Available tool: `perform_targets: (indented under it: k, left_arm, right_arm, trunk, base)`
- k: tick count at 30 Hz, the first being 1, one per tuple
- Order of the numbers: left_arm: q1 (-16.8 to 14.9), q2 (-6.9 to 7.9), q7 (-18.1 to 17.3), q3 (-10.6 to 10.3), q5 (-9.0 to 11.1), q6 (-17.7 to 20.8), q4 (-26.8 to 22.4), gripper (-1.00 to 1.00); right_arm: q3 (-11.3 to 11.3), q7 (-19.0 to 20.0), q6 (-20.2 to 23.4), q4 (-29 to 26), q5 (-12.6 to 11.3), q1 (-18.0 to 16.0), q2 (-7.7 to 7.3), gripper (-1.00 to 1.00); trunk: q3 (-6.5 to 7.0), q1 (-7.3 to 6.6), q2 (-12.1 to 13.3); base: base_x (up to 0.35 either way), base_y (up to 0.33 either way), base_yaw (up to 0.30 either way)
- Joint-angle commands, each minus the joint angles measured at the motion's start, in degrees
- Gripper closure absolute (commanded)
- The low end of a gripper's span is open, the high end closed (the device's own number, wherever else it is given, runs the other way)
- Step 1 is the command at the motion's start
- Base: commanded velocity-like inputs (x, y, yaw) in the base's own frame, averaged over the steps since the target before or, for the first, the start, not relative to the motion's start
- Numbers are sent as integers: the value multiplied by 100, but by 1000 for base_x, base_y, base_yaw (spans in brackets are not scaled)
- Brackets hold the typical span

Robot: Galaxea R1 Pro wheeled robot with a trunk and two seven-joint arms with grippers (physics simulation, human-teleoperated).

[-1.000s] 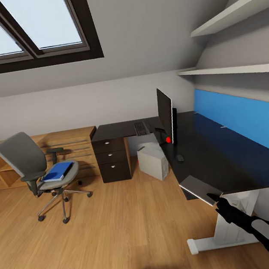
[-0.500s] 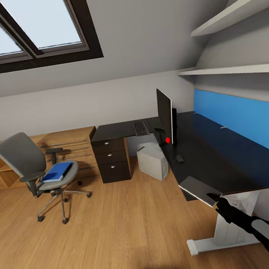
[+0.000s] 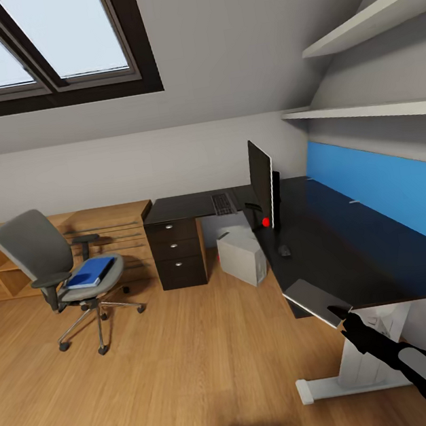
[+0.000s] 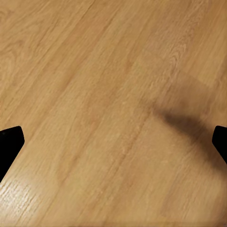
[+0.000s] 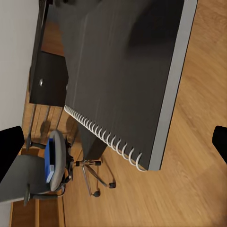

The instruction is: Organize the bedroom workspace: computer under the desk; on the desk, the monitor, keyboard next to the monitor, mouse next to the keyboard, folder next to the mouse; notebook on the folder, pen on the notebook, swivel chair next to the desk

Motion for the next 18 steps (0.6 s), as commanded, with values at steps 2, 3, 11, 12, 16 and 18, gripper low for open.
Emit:
perform_targets:
  k: [2,3,11,12,16,18]
  left_arm:
    - [-3,1,9,-13,58,-17,2,-100]
    - [-3,1,9,-13,58,-17,2,-100]
    - [-3,-6,10,-19,59,-17,2,-100]
    - [-3,-7,10,-19,59,-17,2,-100]
    - [-3,-8,15,-20,59,-17,2,-100]
    - [-3,-8,16,-21,59,-17,2,-100]
  right_arm:
    - [26,13,4,5,-45,-5,-7,-100]
    - [26,13,5,6,-45,-5,-7,-100]
    - [21,13,6,7,-45,-5,-12,-100]
    - [20,13,6,7,-45,-5,-13,-100]
    - [17,13,7,8,-45,-5,-14,-100]
    - [16,13,6,8,-45,-5,-13,-100]
  trunk:
    - [-6,0,-3]
    - [-24,22,-43]
    - [-167,197,-364]
    - [-185,219,-404]
    - [-257,307,-565]
    - [-257,307,-565]
  base:
    - [0,0,0]
    - [0,0,0]
    - [0,0,0]
    - [0,0,0]
    - [0,0,0]
    - [0,0,0]
